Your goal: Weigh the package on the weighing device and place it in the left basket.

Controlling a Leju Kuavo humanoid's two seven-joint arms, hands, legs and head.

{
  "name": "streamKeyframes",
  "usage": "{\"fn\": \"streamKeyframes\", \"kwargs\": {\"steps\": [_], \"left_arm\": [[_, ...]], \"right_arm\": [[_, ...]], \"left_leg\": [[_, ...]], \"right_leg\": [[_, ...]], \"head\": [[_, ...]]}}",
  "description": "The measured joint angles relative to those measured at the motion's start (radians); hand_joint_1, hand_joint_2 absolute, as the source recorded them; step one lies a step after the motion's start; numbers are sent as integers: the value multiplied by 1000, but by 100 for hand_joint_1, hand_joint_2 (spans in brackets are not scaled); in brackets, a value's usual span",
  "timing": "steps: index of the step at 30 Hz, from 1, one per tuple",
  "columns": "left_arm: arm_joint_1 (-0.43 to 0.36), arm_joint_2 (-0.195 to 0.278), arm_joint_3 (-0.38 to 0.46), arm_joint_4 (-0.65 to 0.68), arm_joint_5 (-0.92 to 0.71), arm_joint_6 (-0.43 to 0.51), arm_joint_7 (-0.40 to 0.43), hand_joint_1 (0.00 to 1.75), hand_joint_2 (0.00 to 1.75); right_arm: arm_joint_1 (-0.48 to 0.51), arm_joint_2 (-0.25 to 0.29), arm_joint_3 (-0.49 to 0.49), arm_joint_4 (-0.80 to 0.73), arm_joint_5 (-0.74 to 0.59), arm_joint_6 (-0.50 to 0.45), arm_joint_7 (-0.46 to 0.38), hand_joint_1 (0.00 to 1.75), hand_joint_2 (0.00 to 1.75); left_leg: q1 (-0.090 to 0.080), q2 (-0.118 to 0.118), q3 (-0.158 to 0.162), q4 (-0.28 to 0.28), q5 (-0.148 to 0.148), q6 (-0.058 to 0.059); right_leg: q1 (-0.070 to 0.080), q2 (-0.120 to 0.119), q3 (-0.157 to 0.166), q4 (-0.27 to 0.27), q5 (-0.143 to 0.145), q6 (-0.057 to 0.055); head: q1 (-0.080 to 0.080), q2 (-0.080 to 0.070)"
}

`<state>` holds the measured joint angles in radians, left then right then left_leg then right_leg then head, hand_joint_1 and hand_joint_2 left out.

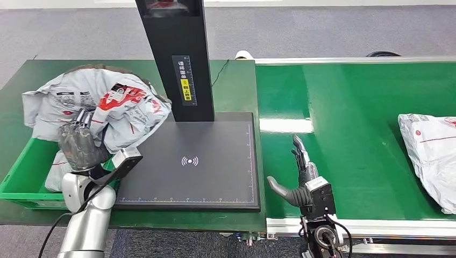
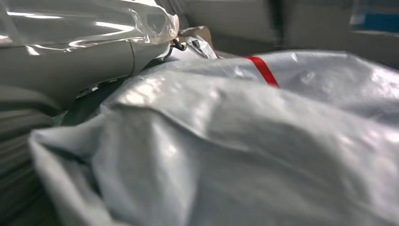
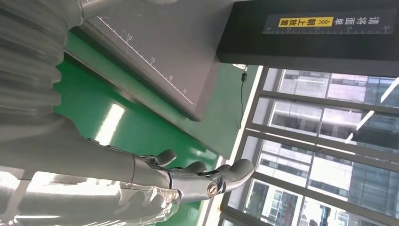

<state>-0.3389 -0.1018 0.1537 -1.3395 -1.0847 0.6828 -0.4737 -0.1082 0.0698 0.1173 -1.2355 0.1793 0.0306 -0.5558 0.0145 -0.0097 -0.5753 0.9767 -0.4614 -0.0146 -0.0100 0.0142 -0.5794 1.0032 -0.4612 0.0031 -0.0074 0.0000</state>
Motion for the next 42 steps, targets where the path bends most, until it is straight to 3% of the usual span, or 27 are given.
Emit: {"fn": "streamKeyframes", "kwargs": {"steps": [8,15,22,42], "left_arm": [[-7,107,147,81,42,-51,267,175,175],[-10,155,178,171,-27,-308,436,175,175],[-22,165,169,225,-29,-485,453,175,175],[-33,174,158,256,-28,-500,453,175,175]], "right_arm": [[53,-8,-24,-51,24,0,1,0,175],[56,-7,-37,-57,49,14,2,0,175],[44,-4,-39,-51,65,26,2,0,175],[37,1,-39,-48,66,28,2,0,175]], "left_leg": [[0,0,0,0,0,0],[-1,0,0,0,0,0],[-1,-1,0,0,0,0],[-1,-2,1,0,0,0]], "right_leg": [[0,0,-1,0,0,0],[0,0,0,0,0,0],[-1,-1,1,0,0,0],[-1,-2,2,0,0,0]], "head": [[0,0],[0,0],[0,0],[0,0]]}}
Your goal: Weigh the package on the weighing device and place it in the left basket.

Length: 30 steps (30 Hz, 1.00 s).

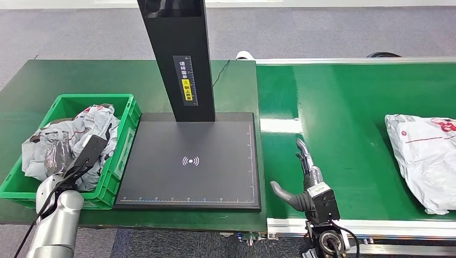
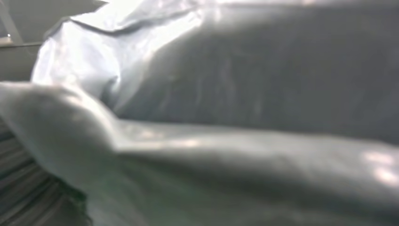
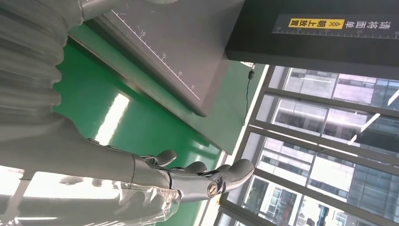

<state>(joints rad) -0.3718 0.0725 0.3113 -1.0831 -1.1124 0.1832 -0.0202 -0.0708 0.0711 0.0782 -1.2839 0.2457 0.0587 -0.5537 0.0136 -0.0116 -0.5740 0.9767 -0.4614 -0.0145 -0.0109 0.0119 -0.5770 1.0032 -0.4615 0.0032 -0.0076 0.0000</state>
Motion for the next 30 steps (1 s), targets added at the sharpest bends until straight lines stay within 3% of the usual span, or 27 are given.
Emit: {"fn": "streamKeyframes", "kwargs": {"steps": [8,9,12,13,15,19,26,30], "left_arm": [[-40,16,-8,46,-15,-127,96,175,175],[-50,20,-8,61,-9,-141,105,163,175],[-74,36,-6,110,9,-188,119,32,175],[-80,42,-6,127,12,-198,121,0,175],[-88,50,-7,157,15,-171,105,0,175],[-89,42,-12,172,27,-23,70,0,175],[-72,36,-34,142,77,52,47,0,175],[-52,33,-39,116,134,126,-27,0,175]], "right_arm": [[-24,9,0,14,18,9,17,0,175],[-30,11,0,17,20,9,21,0,175],[-43,17,0,29,23,10,28,0,175],[-47,18,0,34,23,10,29,0,175],[-53,21,0,43,24,10,33,0,175],[-53,24,0,46,29,17,45,0,175],[-51,25,0,46,30,22,52,0,175],[-50,25,1,46,29,23,50,0,175]], "left_leg": [[0,-1,3,0,0,0],[0,-1,4,-1,0,0],[0,-1,7,-1,0,0],[0,-1,8,-1,0,0],[-1,-1,11,-1,0,0],[-1,-2,12,-1,0,0],[-1,-4,10,-1,1,0],[-1,-4,8,-1,1,0]], "right_leg": [[0,-2,4,0,0,0],[0,-2,5,0,0,0],[0,-2,8,0,-1,0],[0,-2,10,0,-1,0],[0,-2,11,0,-1,0],[0,-3,12,0,-1,0],[0,-4,11,0,-1,0],[-1,-4,8,0,-1,0]], "head": [[0,0],[0,0],[0,0],[0,0],[0,0],[0,0],[0,0],[0,0]]}}
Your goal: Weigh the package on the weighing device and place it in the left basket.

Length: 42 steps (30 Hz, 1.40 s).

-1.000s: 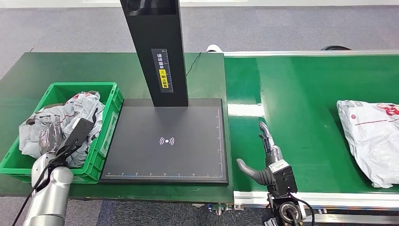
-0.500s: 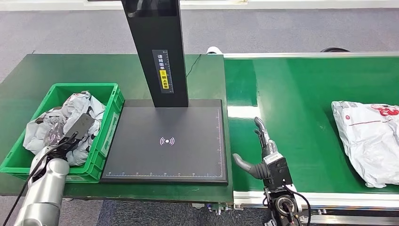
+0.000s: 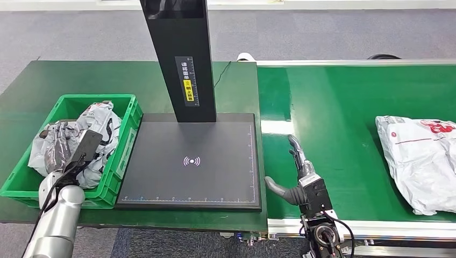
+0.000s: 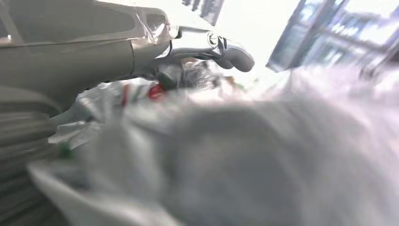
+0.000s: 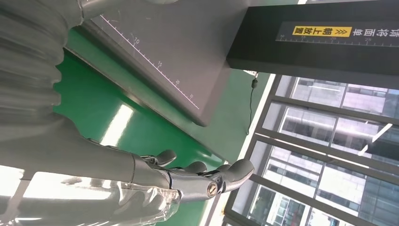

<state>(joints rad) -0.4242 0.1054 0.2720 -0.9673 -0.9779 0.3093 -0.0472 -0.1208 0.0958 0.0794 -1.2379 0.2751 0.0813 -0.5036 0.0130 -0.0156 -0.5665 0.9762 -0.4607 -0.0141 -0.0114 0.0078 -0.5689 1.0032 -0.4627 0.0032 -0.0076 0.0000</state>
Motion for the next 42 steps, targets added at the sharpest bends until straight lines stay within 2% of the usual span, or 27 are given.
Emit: {"fn": "streamKeyframes", "kwargs": {"steps": [5,13,17,19,26,42], "left_arm": [[43,-20,-15,-91,133,99,-159,0,175],[66,-39,-27,-163,153,109,-177,0,175],[78,-48,-33,-198,254,153,-291,0,175],[84,-53,-43,-224,291,157,-321,0,175],[97,-66,-71,-270,297,153,-316,0,175],[109,-76,-77,-290,321,152,-321,0,175]], "right_arm": [[8,-1,1,0,-5,0,-8,0,175],[11,-1,1,0,-9,0,-13,0,175],[11,-3,1,0,-16,-1,-18,0,175],[11,-6,1,0,-19,-2,-22,0,175],[14,-13,1,0,-21,-3,-27,0,175],[16,-17,2,0,-21,-3,-27,0,175]], "left_leg": [[0,1,-4,0,0,0],[0,2,-6,0,0,0],[0,3,-6,0,0,0],[0,3,-7,0,0,0],[0,3,-7,0,0,0],[0,3,-8,0,0,0]], "right_leg": [[0,0,-4,0,0,0],[0,1,-7,0,0,0],[0,2,-7,0,0,0],[0,2,-7,0,0,0],[0,2,-8,0,0,0],[0,2,-8,0,0,0]], "head": [[0,0],[0,0],[0,0],[0,0],[0,0],[0,0]]}}
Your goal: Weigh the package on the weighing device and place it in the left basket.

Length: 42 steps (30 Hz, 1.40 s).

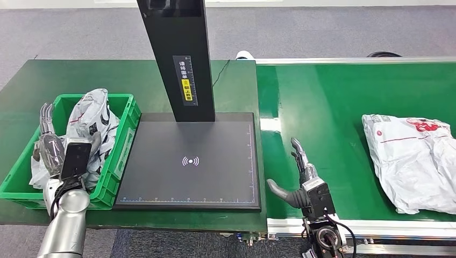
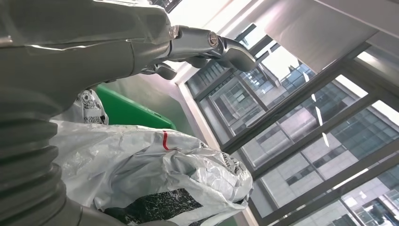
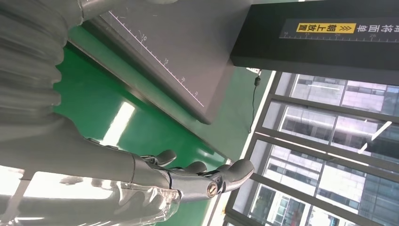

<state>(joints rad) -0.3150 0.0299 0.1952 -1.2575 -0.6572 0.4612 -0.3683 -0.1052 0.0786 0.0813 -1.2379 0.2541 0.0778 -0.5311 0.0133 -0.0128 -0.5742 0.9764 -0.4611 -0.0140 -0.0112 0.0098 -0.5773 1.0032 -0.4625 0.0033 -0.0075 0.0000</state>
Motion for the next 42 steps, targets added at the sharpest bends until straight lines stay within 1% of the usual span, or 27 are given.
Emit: {"fn": "streamKeyframes", "kwargs": {"steps": [4,9,10,11,12,13,15,16,17,18,19,22,25,34,42], "left_arm": [[16,-10,-2,-19,41,-6,-19,0,175],[57,-39,-16,-72,99,-7,-108,0,175],[68,-48,-24,-87,116,-24,-124,0,175],[83,-59,-37,-103,159,-67,-140,0,175],[99,-72,-58,-116,232,-143,-156,0,175],[117,-89,-88,-125,331,-262,-172,0,175],[148,-123,-166,-127,507,-561,-197,0,175],[159,-138,-206,-122,553,-703,-204,0,175],[166,-149,-239,-115,571,-806,-208,0,175],[169,-159,-266,-107,574,-858,-208,0,175],[173,-167,-289,-99,575,-868,-208,0,175],[183,-183,-333,-85,582,-789,-203,0,175],[191,-191,-358,-79,590,-775,-193,0,175],[193,-196,-382,-75,594,-775,-191,0,175],[194,-198,-384,-75,594,-775,-191,0,175]], "right_arm": [[1,0,0,0,0,-2,-3,0,175],[1,1,0,0,-2,0,-7,0,175],[1,2,0,-1,-13,15,-15,0,175],[1,5,0,-5,-30,40,-26,0,175],[1,8,0,-10,-50,71,-37,0,175],[0,13,2,-18,-69,101,-44,0,175],[-5,26,10,-31,-88,133,-44,0,175],[-9,32,16,-35,-94,140,-41,0,175],[-14,38,21,-39,-99,144,-38,0,175],[-18,43,24,-42,-105,147,-37,0,175],[-22,48,27,-45,-110,149,-36,0,175],[-29,57,35,-56,-123,153,-30,0,175],[-30,62,37,-68,-134,157,-23,0,175],[-29,66,39,-83,-137,159,-21,0,175],[-29,67,39,-83,-137,159,-21,0,175]], "left_leg": [[0,0,0,0,0,0],[0,0,-1,0,0,0],[0,0,-1,0,0,0],[0,1,-1,0,-1,0],[-1,1,-1,0,-1,0],[-1,0,-1,0,-1,0],[-1,-1,-2,0,-1,0],[-2,-1,-3,0,-1,0],[-2,0,-3,0,-1,0],[-2,0,-2,0,-1,0],[-2,1,-2,0,-1,1],[-2,1,-2,0,-1,1],[-1,0,-2,0,-1,1],[-1,1,-2,0,-1,1],[-1,1,-2,0,-1,1]], "right_leg": [[0,0,0,0,0,0],[0,0,-1,0,0,0],[0,0,-1,0,0,0],[-1,0,-1,0,0,0],[-1,0,-1,0,0,0],[-2,0,-2,0,0,0],[-2,0,-1,0,-1,1],[-2,0,-1,0,-1,1],[-2,0,-1,0,0,1],[-2,1,-1,0,0,1],[-2,1,-1,0,0,1],[-2,1,-2,0,0,1],[-1,1,-2,0,0,1],[-2,1,-2,0,0,1],[-2,1,-2,0,0,1]], "head": [[0,0],[0,0],[0,0],[0,0],[0,0],[-1,0],[0,0],[0,0],[0,0],[0,0],[0,0],[0,0],[0,0],[0,0],[0,0]]}}
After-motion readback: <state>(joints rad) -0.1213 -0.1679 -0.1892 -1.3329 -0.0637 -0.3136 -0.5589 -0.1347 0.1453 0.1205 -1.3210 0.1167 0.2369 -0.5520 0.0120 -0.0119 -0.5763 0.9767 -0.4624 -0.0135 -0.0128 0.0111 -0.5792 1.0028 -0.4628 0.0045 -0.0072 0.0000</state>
